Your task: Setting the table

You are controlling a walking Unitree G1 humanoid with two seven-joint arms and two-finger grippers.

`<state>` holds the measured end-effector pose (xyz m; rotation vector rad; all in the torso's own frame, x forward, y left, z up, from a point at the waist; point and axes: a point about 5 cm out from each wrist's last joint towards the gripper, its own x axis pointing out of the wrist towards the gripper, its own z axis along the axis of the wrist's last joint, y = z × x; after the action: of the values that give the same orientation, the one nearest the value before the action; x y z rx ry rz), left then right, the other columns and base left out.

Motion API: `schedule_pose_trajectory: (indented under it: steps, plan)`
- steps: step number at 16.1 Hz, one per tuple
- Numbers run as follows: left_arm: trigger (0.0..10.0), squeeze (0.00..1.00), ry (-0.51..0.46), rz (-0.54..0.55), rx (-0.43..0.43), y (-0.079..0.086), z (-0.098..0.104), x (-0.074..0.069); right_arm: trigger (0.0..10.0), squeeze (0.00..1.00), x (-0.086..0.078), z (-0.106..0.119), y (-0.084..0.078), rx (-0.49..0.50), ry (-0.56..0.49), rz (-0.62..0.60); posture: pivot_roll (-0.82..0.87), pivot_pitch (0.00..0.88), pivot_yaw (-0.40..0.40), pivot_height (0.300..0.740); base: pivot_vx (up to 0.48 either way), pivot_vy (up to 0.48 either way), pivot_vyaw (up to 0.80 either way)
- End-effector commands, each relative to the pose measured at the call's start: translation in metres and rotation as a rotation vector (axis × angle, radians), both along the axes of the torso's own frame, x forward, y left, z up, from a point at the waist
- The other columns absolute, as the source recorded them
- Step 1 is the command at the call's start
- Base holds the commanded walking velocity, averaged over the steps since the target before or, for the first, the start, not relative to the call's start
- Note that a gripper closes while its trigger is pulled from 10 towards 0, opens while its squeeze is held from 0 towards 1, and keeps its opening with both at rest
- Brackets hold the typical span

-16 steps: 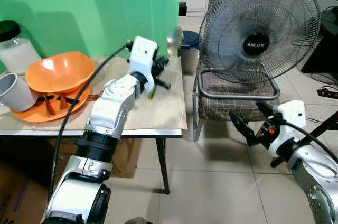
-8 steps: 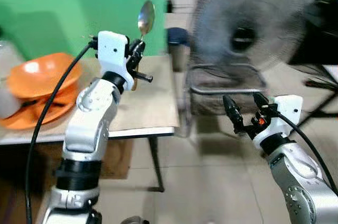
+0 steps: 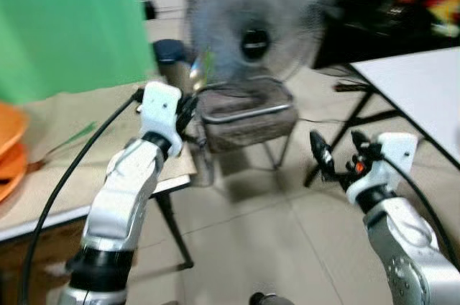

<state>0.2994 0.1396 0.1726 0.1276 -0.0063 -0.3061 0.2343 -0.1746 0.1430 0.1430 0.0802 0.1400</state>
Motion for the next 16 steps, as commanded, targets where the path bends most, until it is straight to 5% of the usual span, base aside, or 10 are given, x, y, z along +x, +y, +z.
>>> schedule_pose_trajectory:
  steps: [1,8,16]
  plan:
    - [10.0,0.00,-0.005,0.022,0.035,0.003,0.002,-0.002,10.0,0.00,-0.002,0.000,-0.001,-0.023,0.022,-0.020,-0.01,0.000,-0.014,0.740,0.000,0.000,-0.74]
    - [10.0,0.00,0.009,0.097,0.036,0.006,-0.005,-0.009,10.0,0.00,-0.003,-0.001,-0.018,-0.051,0.055,-0.150,-0.01,0.000,-0.015,0.740,0.000,0.000,-0.74]
    - [10.0,0.00,0.008,0.167,0.013,0.022,0.001,-0.005,10.0,0.00,0.005,-0.001,-0.013,-0.095,0.046,-0.081,0.05,0.000,-0.045,0.740,0.000,0.000,-0.73]
